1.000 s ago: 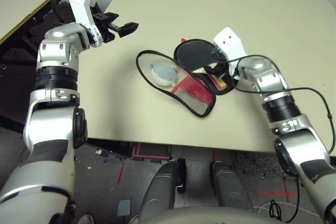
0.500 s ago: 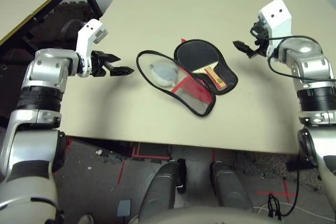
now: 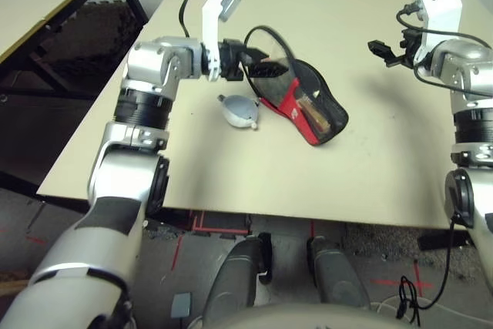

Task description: Store the ping-pong paddle in its case and zip it.

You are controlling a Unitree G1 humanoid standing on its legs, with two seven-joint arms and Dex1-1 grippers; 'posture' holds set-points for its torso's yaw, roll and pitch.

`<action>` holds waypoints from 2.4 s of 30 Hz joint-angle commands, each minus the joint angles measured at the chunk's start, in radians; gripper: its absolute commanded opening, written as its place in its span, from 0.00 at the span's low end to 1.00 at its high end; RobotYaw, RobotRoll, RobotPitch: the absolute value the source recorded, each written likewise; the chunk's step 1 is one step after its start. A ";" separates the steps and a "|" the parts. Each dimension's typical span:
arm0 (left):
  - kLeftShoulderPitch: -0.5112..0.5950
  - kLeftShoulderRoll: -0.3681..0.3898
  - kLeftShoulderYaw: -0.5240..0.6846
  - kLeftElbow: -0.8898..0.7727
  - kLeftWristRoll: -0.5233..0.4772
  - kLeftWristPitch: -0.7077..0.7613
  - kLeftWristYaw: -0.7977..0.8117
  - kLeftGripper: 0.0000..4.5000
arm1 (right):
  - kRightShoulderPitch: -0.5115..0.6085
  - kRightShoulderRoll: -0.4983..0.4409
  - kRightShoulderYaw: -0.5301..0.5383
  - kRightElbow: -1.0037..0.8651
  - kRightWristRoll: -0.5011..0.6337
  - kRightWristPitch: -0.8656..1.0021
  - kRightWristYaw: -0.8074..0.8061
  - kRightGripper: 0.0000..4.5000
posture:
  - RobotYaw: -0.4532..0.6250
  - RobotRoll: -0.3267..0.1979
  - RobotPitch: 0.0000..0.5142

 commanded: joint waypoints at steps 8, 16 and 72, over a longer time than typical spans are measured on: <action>0.007 0.070 0.024 0.027 0.022 -0.059 -0.045 1.00 | 0.001 -0.013 -0.155 -0.080 0.228 0.648 0.031 1.00 | 0.31 0.62 0.33; 0.159 0.134 0.036 -0.205 -0.002 0.074 -0.038 1.00 | 0.043 0.044 -0.234 -0.104 0.281 0.815 -0.013 1.00 | 0.34 0.62 0.34; 0.191 0.128 0.059 -0.329 -0.060 0.155 0.055 1.00 | 0.091 0.462 -0.506 -0.196 0.327 0.845 -0.407 0.30 | 0.36 0.62 0.39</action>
